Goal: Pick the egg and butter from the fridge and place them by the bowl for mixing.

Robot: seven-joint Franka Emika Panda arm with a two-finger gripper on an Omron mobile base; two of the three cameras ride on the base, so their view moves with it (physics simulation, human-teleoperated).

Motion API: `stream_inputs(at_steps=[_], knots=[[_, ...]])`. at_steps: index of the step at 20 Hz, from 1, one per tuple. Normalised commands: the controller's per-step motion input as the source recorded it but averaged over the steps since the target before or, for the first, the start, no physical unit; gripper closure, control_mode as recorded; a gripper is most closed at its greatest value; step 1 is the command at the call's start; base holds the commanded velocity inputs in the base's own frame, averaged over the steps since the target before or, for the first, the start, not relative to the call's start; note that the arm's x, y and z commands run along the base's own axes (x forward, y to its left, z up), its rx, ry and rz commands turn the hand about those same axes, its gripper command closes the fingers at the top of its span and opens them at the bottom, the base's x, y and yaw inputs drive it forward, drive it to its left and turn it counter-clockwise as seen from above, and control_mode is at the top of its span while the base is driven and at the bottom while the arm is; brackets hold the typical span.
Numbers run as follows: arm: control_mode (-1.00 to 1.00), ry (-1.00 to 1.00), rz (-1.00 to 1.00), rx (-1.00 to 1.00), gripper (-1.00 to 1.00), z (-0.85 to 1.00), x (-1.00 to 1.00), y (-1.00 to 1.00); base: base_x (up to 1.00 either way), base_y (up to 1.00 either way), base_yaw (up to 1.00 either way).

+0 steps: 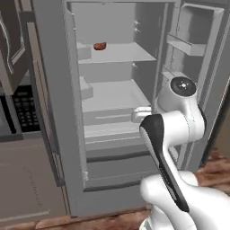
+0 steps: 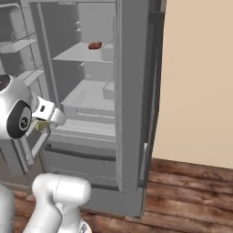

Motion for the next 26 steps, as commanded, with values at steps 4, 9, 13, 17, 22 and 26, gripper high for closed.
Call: stream_inputs(at_steps=[4, 9, 13, 17, 22, 26], knots=[[1.00, 0.00, 0.00, 0.00, 1.00, 0.00, 0.00, 0.00, -0.77, 0.00, 0.07], [1.00, 0.00, 0.00, 0.00, 1.00, 0.00, 0.00, 0.00, -0.50, 0.01, 0.67], [1.00, 0.00, 0.00, 0.00, 1.00, 0.00, 0.00, 0.00, -0.16, 0.00, 0.98], [1.00, 0.00, 0.00, 0.00, 1.00, 0.00, 0.00, 0.00, -0.14, 0.01, 0.99], [1.00, 0.00, 0.00, 0.00, 1.00, 0.00, 0.00, 0.00, 0.21, 0.03, 0.76], [1.00, 0.00, 0.00, 0.00, 1.00, 0.00, 0.00, 0.00, 0.86, 0.00, 0.20]])
